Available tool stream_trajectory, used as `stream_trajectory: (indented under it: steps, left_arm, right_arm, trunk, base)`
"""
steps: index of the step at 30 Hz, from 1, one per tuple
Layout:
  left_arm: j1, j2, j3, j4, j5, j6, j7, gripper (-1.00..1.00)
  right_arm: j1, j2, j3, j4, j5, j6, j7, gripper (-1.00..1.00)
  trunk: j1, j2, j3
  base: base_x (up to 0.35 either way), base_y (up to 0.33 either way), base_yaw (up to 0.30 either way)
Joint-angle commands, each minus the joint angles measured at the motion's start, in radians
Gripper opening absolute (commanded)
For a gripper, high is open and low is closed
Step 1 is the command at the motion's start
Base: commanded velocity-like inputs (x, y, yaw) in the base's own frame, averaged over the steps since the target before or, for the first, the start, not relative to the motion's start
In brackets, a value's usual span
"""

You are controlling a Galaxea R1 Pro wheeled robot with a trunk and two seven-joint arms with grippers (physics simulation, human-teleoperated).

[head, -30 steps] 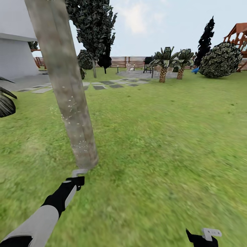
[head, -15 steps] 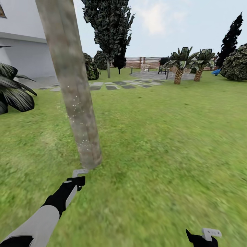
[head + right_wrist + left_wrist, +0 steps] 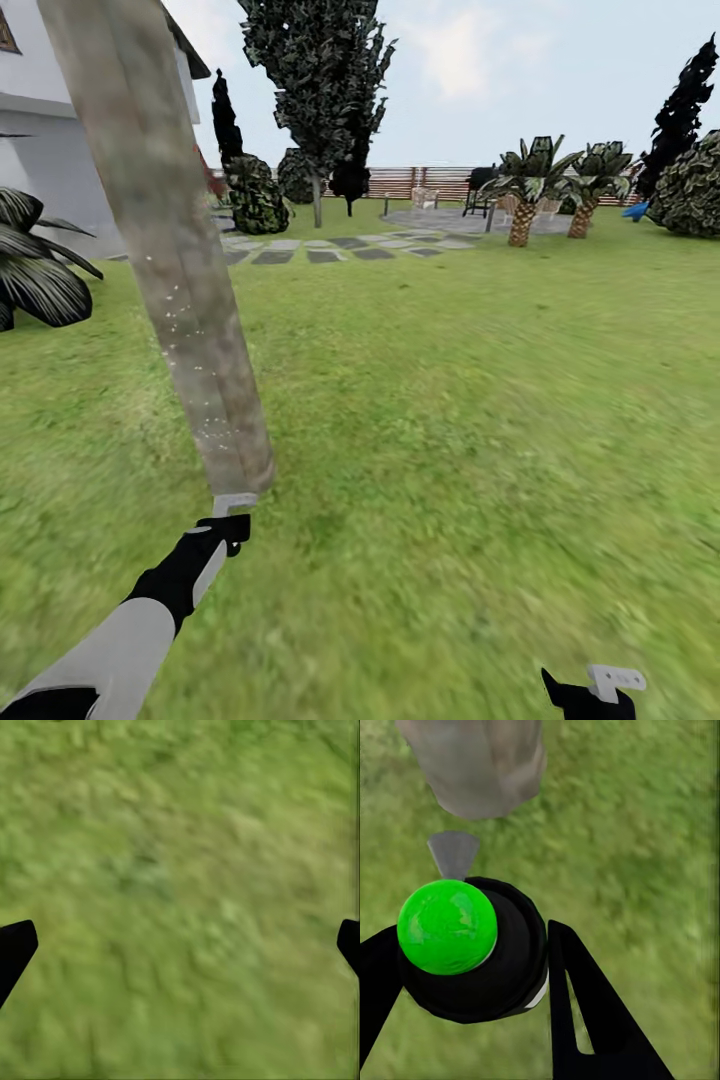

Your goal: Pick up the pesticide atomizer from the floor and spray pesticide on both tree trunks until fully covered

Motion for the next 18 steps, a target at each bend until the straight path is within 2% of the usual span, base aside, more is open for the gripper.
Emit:
stream_trajectory:
  steps: [1, 18]
  left_arm:
    - [0.000, 0.000, 0.000, 0.000, -0.001, 0.000, 0.001, -1.00]
    - [0.000, 0.000, 0.000, 0.000, -0.001, 0.000, 0.002, -1.00]
  right_arm:
    - [0.000, 0.000, 0.000, 0.000, 0.000, 0.000, 0.000, 1.00]
    - [0.000, 0.000, 0.000, 0.000, -0.001, 0.000, 0.000, 1.00]
  trunk:
    - [0.000, 0.000, 0.000]
    - [0.000, 0.000, 0.000]
  base:
    - [0.162, -0.310, 0.188]
    - [0.171, -0.305, 0.272]
